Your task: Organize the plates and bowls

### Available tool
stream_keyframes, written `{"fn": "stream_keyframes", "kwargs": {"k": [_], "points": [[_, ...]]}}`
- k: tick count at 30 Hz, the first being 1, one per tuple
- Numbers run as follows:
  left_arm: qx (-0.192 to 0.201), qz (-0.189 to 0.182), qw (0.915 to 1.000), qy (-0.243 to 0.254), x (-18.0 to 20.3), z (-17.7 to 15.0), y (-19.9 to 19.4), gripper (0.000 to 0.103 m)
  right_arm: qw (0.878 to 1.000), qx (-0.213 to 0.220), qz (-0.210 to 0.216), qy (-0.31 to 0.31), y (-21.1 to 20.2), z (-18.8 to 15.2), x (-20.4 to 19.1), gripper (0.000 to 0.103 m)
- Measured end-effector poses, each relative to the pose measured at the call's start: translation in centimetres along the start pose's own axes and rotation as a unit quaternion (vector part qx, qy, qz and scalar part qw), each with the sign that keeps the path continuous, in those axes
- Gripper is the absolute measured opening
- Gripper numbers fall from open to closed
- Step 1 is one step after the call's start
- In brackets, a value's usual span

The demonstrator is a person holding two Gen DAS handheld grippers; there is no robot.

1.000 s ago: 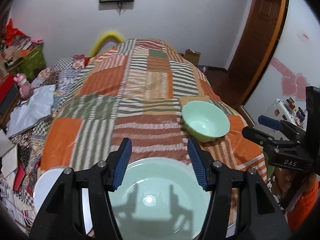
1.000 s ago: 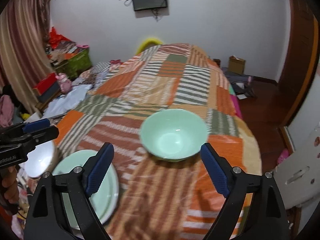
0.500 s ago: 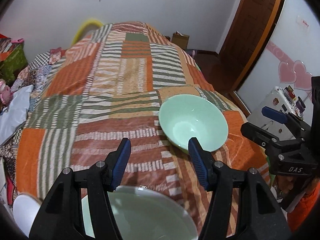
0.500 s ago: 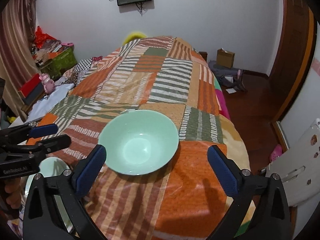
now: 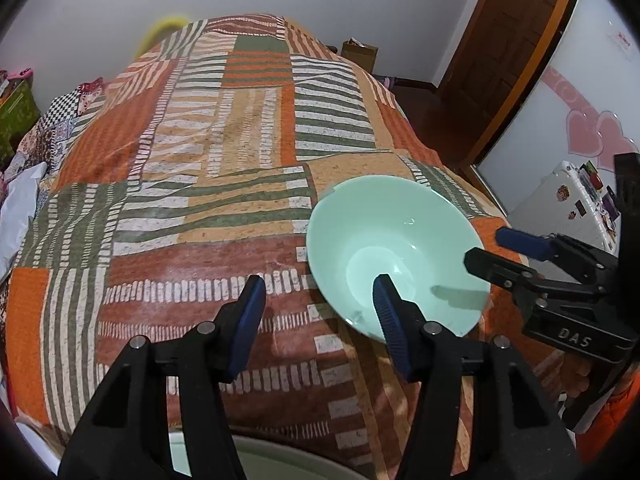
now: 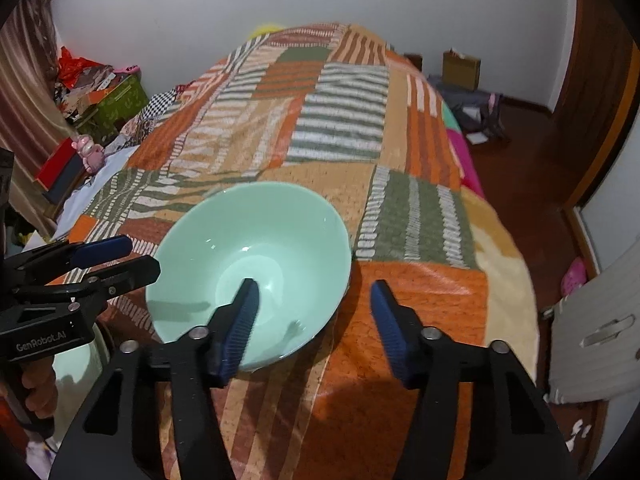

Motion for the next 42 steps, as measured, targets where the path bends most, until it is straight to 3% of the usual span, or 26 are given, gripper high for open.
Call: {"fn": "stream_keyframes", "kwargs": {"k": [5,9,19,29,42], "points": [[-0.010,-0.007,0.9999,0.005,0.5,0.1,1.2,0.047,1.000,-0.021,0.016,0.016,1.2,-0.1,0.6,0.036],[-0.019,-0.011,0.9997,0.009,0.7,0.1,2.1,0.035,0.999,-0.029,0.017,0.022,1.8,-0.1,0.9,0.029],[-0.032,-0.012,0.9994,0.007,0.6,-0.3,3.4,0.019,0.999,-0.042,0.023,0.013,2.9,-0.7,0.1,0.024],[-0.024,-0.006,0.9997,0.008,0.8,-0.2,2.3,0.018,0.999,-0.025,0.014,0.020,1.3,-0.4,-0.1,0.021],[0.023,-0.006,0.9996,0.016,2.0,-0.1,-3.9,0.018,0.999,0.022,0.015,0.018,-3.3,0.3,-1.9,0.021]]}}
Point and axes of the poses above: each gripper's, at about its wrist camera, not at the fingertips, and y roughly the way its jaws point, x to its right, z to its top, the point moved 4 cm from there along y, roughly the way its jaws point, and after that the axes turned 7 degrees about x, right-handed, at the moved point
